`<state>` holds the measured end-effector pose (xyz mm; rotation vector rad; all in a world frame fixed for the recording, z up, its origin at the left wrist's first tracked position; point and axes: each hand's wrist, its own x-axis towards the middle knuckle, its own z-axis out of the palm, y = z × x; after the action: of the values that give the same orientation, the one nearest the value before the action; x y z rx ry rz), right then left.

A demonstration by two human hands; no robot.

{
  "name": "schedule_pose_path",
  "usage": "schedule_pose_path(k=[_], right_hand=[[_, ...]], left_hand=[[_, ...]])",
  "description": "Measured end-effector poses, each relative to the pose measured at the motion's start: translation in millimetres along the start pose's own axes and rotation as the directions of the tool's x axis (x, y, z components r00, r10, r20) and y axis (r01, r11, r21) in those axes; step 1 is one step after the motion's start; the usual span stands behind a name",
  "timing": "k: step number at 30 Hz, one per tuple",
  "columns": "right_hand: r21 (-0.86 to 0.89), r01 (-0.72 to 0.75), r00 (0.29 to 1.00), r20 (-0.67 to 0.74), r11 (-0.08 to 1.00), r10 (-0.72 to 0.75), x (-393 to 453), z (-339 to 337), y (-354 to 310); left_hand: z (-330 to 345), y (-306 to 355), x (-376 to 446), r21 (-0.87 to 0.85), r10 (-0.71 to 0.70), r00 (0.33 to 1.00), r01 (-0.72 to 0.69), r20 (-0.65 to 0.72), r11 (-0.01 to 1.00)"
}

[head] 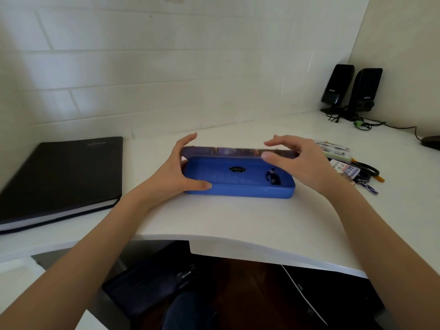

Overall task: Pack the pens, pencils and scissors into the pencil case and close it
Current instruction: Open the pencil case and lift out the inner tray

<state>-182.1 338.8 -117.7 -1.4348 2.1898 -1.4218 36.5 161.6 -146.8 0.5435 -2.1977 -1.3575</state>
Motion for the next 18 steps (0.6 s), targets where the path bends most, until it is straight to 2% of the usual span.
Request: schedule_pose_path(k=[2,3,5,6,9,12,15,18], right_hand=[[0.026,-0.006,0.990,-0.141,1.000,0.009,4.2,-0.5,3.8],[0.099,-0.035,0.981,-0.188,0.995,0.053,5.8,-0.8,5.8],[0.245,-0.097,0.962,-0.227,0.965,0.154,7.3,-0.4,9.2],[0.264,-0.109,0.952,-0.250,0.958,0.177,7.8,1.1,11.3],[0.160,-0.129,0.924,-0.338,0.979,0.177,13.7,6.7,19.6],[0.091,-0.132,0.909,-0.385,0.987,0.157,21.8,11.4,25.3],[-0.150,-0.147,0.932,-0.353,0.978,0.086,25.7,15.8,30.6],[-0.304,-0.207,0.953,-0.276,0.930,0.122,29.2,19.6,37.2]], left_hand=[[0.9,-1.3,0.6,-0.027,-0.007,1.000,0.008,0.012,1.000],[1.9,-2.2,1.2,-0.009,-0.004,1.000,0.004,0.012,1.000],[4.2,-1.8,0.8,0.078,-0.002,1.000,0.002,0.000,0.997],[5.4,-1.5,0.3,0.124,0.001,1.000,0.000,-0.008,0.992],[9.6,3.3,-1.3,0.262,0.017,0.999,-0.006,-0.040,0.965],[14.5,7.0,-3.3,0.381,0.023,1.000,-0.014,-0.018,0.925],[18.7,2.5,-5.0,0.549,0.098,0.995,-0.092,0.018,0.831],[19.9,-1.3,-5.0,0.650,0.161,0.986,-0.148,0.040,0.745]])
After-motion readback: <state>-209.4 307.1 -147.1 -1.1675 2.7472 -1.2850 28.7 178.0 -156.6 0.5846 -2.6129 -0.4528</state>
